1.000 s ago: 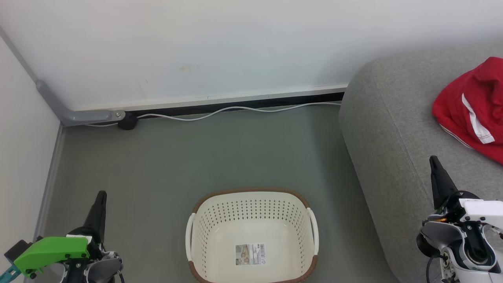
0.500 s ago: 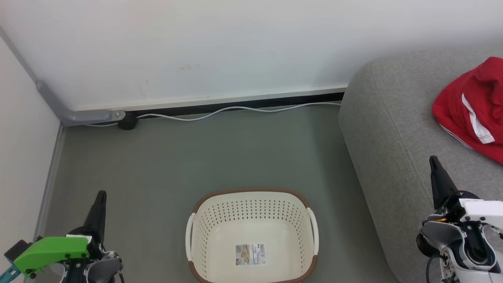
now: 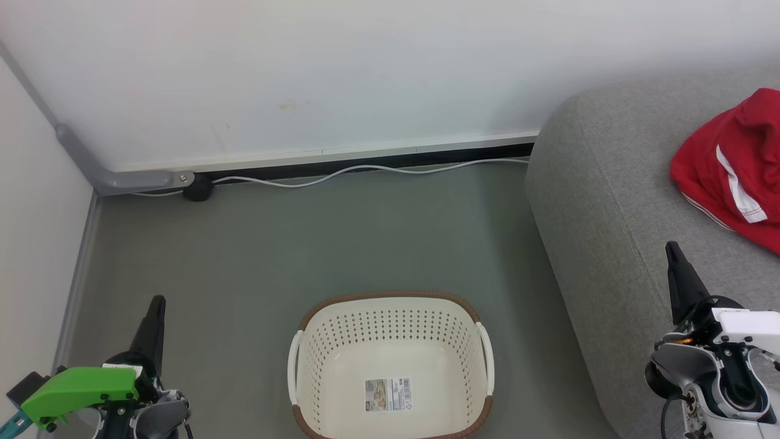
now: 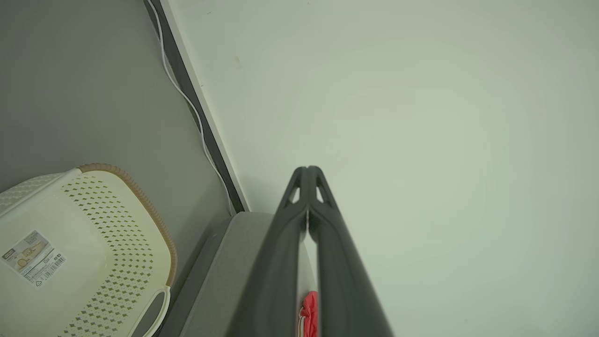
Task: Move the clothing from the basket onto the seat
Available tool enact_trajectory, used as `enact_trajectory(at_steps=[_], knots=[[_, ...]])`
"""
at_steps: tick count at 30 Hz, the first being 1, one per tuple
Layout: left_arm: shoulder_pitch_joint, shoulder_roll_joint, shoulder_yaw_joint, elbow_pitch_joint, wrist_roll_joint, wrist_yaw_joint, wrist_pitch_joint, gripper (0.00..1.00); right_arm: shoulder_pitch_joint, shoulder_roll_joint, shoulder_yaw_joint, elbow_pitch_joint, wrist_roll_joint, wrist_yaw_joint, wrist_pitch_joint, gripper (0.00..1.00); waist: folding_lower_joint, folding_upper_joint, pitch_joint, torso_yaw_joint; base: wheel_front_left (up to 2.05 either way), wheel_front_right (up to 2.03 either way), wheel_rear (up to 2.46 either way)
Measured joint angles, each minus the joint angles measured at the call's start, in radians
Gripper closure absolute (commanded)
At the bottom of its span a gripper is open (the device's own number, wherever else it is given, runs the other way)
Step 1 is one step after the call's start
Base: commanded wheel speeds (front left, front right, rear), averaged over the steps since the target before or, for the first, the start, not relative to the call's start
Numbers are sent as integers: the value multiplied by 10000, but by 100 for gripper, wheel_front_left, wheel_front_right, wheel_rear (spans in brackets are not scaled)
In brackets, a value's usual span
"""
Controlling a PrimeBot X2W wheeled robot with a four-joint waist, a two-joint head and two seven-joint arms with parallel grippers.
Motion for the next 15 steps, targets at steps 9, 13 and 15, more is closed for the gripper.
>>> enact_trajectory(at_steps=[9,13,15], knots=[[0,-4,4,-4,2,0,0,100,0,0,2,-2,2,0,-2,100,0,0,0,0,0,0,0],[0,-4,6,-8,2,0,0,100,0,0,4,-2,0,0,-2,100,0,0,0,0,0,0,0],[0,-6,6,-10,2,0,0,100,0,0,4,-2,2,0,-2,100,0,0,1,0,0,0,0]])
